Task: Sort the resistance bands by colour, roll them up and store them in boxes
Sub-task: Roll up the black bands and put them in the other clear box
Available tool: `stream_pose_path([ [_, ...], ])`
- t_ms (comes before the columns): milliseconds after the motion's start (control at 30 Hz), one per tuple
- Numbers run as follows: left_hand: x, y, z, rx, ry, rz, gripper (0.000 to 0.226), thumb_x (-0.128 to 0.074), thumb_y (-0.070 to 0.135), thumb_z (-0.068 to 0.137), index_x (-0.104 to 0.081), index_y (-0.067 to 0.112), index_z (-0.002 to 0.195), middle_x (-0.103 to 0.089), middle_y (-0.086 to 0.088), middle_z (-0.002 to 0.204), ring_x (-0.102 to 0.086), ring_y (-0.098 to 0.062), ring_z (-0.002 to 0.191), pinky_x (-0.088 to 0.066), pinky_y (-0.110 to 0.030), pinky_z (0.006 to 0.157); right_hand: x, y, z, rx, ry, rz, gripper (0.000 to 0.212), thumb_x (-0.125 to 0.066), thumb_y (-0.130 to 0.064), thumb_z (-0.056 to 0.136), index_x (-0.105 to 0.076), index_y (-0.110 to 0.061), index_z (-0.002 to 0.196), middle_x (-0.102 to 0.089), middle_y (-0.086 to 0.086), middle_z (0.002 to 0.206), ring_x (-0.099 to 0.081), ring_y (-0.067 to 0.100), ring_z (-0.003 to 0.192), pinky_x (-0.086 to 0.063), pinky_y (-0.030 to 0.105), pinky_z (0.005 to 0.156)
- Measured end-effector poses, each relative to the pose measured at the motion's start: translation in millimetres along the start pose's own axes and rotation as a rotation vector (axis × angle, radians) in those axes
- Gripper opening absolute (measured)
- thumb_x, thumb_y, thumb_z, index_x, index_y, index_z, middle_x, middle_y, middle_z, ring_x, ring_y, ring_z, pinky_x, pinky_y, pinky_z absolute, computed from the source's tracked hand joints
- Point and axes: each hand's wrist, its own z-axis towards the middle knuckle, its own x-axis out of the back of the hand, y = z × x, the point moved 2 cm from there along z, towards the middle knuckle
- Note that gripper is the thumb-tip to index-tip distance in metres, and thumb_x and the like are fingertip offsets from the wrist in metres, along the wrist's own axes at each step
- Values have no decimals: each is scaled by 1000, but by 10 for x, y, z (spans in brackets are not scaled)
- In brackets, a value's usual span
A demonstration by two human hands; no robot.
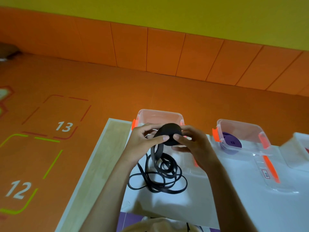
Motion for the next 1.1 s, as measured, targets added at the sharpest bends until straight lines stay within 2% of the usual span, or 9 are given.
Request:
stream_pose_path([
  [167, -38, 183, 37, -63, 76, -119, 29, -88, 11, 84, -83, 29, 107, -81, 3, 111, -76, -10, 104, -56, -15, 86, -28, -209, 31, 77, 22, 233, 39, -85, -35, 85, -63, -11, 107, -73, 23, 120, -73, 41, 110, -63, 39, 85],
  [233, -12, 215, 32, -74, 48, -116, 26, -88, 20, 82, -83, 29, 106, -81, 4, 112, -76, -11, 105, -55, -15, 87, -18, -242, 33, 65, -19, 248, 35, -81, -30, 89, -59, -10, 109, -73, 22, 120, -73, 38, 112, -62, 37, 88],
  [333, -4, 214, 11, -90, 37, -61, 32, -87, 31, 81, -81, 28, 112, -79, 6, 119, -73, -11, 113, -53, -15, 92, 1, -240, 8, 25, -23, 139, 44, -80, -34, 87, -59, -5, 113, -74, 18, 120, -72, 34, 115, -62, 37, 89],
  [467, 3, 109, -15, -26, -13, -43, 26, -82, 21, 90, -80, 27, 115, -79, 5, 119, -72, -9, 115, -53, -16, 95, 62, -231, -23, 12, 46, -7, 41, -90, -35, 77, -73, -12, 106, -76, 11, 113, -73, 31, 107, -62, 29, 77],
  [667, 15, 62, -44, -3, -4, -63, 25, -81, 15, 91, -80, 28, 113, -79, 1, 116, -73, -14, 112, -56, -23, 93, 47, -143, -52, 26, 47, 73, 34, -91, -23, 71, -77, -11, 99, -76, 17, 111, -75, 39, 103, -64, 33, 81],
  [800, -3, 230, -20, -83, -18, -89, 27, -80, 27, 91, -79, 27, 118, -76, 0, 124, -70, -16, 120, -54, -23, 100, 18, -177, -22, 41, 35, 177, 30, -93, -17, 72, -76, -10, 96, -74, 19, 115, -74, 36, 106, -63, 34, 83],
  [933, -1, 309, 0, -139, -28, -36, 30, -80, 27, 92, -78, 28, 122, -71, -3, 133, -65, -17, 128, -52, -24, 106, -3, -199, 13, 53, -5, 224, 41, -89, -16, 77, -71, -14, 113, -71, 18, 127, -70, 36, 117, -62, 39, 86],
  [1033, 20, 222, -16, -98, -31, 7, 35, -82, 17, 91, -79, 30, 123, -76, 11, 117, -70, -7, 112, -53, -22, 96, -7, -136, 9, 14, -79, -15, 50, -83, -6, 84, -68, -28, 126, -73, 7, 125, -73, 30, 112, -65, 46, 86],
  [1100, 34, 150, -30, -73, -7, 67, 38, -86, 16, 87, -79, 35, 120, -70, 15, 100, -66, -5, 95, -52, -23, 89, 7, -99, 18, -16, -107, -265, 48, -84, -12, 86, -70, -36, 125, -75, -5, 119, -75, 25, 102, -66, 41, 83],
])
